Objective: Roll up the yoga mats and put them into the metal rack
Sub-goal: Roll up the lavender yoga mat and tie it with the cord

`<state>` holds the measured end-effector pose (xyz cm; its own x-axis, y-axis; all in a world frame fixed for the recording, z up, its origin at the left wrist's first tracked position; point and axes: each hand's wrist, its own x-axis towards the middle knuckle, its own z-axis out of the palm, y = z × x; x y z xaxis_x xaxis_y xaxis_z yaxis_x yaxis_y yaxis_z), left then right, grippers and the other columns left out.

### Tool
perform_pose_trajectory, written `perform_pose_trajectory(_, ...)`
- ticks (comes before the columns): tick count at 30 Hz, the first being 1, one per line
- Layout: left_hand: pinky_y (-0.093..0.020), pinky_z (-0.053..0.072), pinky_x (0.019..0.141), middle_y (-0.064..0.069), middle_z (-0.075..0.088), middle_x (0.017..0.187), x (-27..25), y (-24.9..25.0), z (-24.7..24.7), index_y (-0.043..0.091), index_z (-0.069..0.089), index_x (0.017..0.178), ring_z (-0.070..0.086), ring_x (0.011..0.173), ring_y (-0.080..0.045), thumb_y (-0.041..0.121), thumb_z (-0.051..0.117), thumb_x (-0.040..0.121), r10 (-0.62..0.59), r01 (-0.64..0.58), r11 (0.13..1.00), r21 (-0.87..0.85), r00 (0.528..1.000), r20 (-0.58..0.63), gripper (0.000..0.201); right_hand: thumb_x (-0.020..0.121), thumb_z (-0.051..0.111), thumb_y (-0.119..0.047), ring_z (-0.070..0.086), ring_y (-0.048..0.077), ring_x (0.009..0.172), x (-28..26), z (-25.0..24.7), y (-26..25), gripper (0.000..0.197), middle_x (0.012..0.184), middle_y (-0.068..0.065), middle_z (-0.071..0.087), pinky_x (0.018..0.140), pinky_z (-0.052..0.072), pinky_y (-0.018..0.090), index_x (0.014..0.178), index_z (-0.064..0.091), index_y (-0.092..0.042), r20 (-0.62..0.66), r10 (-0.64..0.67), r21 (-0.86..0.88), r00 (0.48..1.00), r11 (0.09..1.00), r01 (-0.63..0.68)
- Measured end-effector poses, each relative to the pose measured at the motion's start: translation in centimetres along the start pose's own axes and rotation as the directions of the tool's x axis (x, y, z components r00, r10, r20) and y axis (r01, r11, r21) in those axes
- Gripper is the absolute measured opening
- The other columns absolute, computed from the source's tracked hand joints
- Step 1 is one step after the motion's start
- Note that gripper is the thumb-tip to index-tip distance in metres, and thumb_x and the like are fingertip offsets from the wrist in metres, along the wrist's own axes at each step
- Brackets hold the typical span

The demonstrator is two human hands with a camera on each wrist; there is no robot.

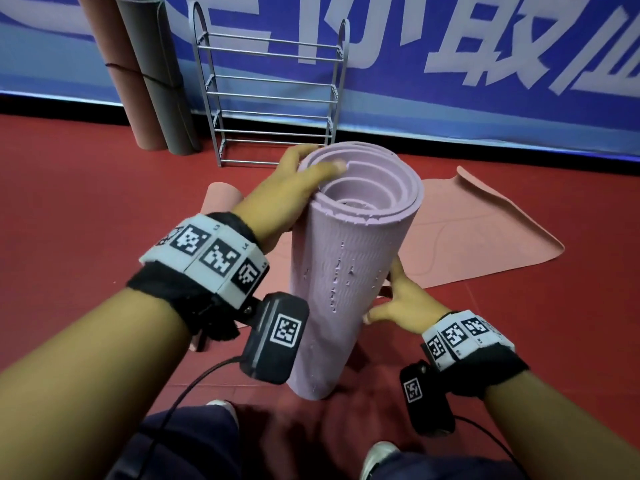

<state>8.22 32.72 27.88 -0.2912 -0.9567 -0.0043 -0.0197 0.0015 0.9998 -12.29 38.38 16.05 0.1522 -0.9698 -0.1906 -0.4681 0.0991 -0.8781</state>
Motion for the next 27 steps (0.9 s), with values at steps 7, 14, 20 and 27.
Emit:
perform_pose_trajectory(7, -0.023, 0.037, 0.053, 0.006, 0.058, 0.084, 0.1, -0.4, -0.2, 0.024, 0.055, 0.121, 0.051, 0.064, -0.009, 0.018, 0.050, 0.074, -0.016, 0.018, 0.999, 0.032, 0.999, -0.050, 0.048, 0.099, 0.042, -0.008, 0.061, 0.014, 0.101, 2.4, -3.2, -4.4, 0.026, 0.128, 0.004, 0.060, 0.084, 0.056, 0.036, 0.123, 0.052, -0.008, -0.286, 0.011, 0.174, 0.958, 0.984, 0.041)
perform_pose_trajectory(14, -0.026, 0.038, 0.058, 0.005, 0.058, 0.089, 0.3, -0.3, 0.1, 0.018, 0.055, 0.123, 0.052, 0.070, -0.009, 0.004, 0.041, 0.090, -0.003, 0.009, 0.997, 0.081, 0.997, -0.080, 0.038, 0.097, 0.046, 0.002, 0.054, 0.000, 0.060, 3.9, -4.8, -7.7, 0.039, 0.081, -0.006, 0.053, 0.056, 0.048, 0.017, 0.120, 0.025, -0.021, -0.435, -0.058, 0.219, 0.899, 0.961, 0.168)
perform_pose_trajectory(20, -0.024, 0.039, 0.059, 0.006, 0.059, 0.089, 0.7, -0.5, 1.2, 0.021, 0.053, 0.122, 0.054, 0.072, -0.009, 0.007, 0.046, 0.089, 0.007, 0.001, 0.995, 0.104, 0.997, -0.079, 0.037, 0.091, 0.053, 0.005, 0.056, 0.005, 0.057, 4.7, -6.6, -8.1, 0.053, 0.065, -0.006, 0.053, 0.066, 0.047, 0.023, 0.137, 0.037, -0.017, -0.471, -0.257, -0.073, 0.844, 0.965, 0.253)
perform_pose_trajectory(27, -0.028, 0.038, 0.056, 0.004, 0.054, 0.074, 1.8, 0.1, 1.5, 0.033, 0.047, 0.132, 0.051, 0.063, -0.016, 0.009, 0.049, 0.089, 0.023, 0.012, 0.982, 0.186, 0.983, -0.183, 0.049, 0.081, 0.047, 0.014, 0.057, -0.004, 0.078, 3.4, -7.5, -6.9, 0.040, 0.085, -0.014, 0.062, 0.076, 0.045, 0.017, 0.101, 0.062, -0.018, -0.433, -0.455, -0.360, 0.778, 0.879, 0.313)
